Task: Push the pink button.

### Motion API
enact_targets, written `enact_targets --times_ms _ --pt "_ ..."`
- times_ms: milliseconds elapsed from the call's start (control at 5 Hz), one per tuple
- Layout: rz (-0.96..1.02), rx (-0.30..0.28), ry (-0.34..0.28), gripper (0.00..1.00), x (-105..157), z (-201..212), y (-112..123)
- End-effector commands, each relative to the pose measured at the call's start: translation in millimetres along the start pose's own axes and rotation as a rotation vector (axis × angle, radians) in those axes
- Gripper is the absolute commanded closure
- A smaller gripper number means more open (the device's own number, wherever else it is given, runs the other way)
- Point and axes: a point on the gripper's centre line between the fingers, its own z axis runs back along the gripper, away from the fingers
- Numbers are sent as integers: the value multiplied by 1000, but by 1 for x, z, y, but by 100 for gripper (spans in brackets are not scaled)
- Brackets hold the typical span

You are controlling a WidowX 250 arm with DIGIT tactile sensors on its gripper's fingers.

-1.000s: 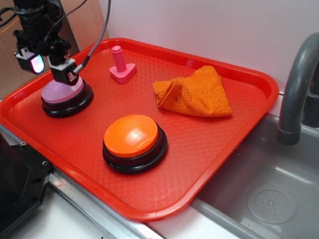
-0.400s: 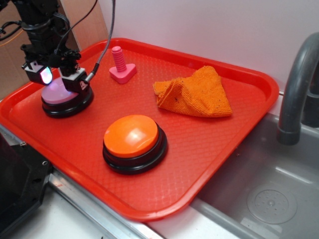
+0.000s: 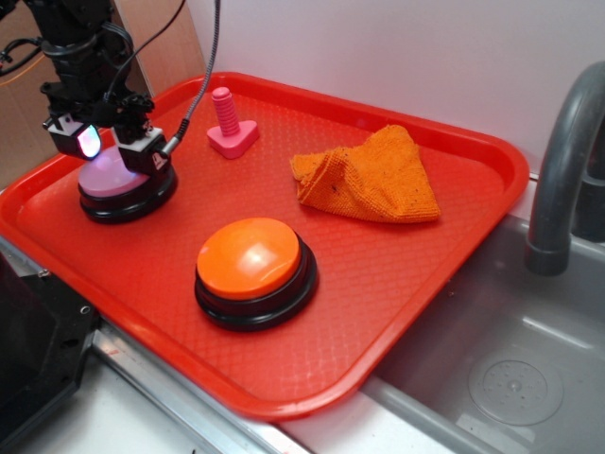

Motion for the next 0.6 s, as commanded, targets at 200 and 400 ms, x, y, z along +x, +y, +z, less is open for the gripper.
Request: enact_targets --times_ms 200,400 --pt "57 -17 -105 0 11 47 6" --pt "65 -37 -106 0 -4 48 27"
